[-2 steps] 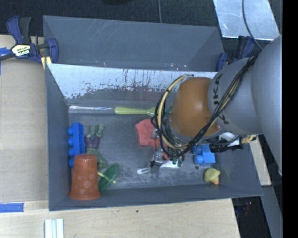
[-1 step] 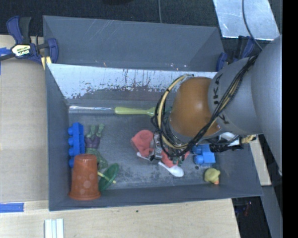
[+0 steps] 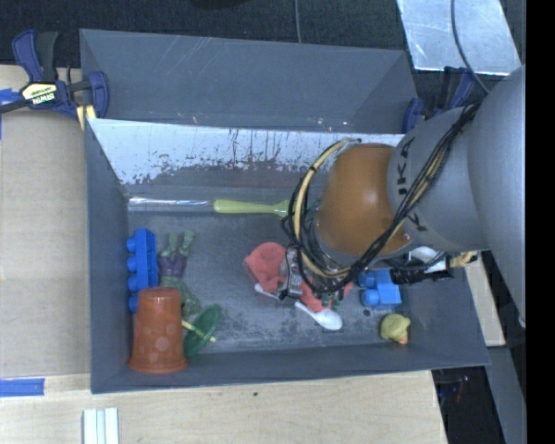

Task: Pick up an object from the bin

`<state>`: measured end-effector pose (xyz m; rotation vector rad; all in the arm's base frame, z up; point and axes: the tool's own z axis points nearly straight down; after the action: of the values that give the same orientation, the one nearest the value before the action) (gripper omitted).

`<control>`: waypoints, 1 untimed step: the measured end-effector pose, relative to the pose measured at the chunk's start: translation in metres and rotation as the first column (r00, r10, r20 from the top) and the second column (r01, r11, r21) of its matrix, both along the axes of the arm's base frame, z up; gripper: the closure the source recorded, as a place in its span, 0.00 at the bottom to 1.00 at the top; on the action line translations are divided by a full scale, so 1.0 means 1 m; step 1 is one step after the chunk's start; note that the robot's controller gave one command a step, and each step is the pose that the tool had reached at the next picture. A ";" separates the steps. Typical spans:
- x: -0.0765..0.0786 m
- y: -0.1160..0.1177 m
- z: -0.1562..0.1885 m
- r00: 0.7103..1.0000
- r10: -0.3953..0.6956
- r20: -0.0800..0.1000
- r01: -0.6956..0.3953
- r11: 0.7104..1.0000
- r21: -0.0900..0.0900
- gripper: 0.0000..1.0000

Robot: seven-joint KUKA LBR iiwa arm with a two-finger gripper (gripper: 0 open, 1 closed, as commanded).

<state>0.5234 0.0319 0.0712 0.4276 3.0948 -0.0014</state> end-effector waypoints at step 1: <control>-0.001 0.002 0.054 1.000 0.019 -0.005 -0.019 1.000 -0.001 1.00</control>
Offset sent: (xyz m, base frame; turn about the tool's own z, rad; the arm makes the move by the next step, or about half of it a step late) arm -0.0087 0.0225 0.1718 -0.0219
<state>0.5221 0.0338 0.1252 0.3987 3.1032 -0.0040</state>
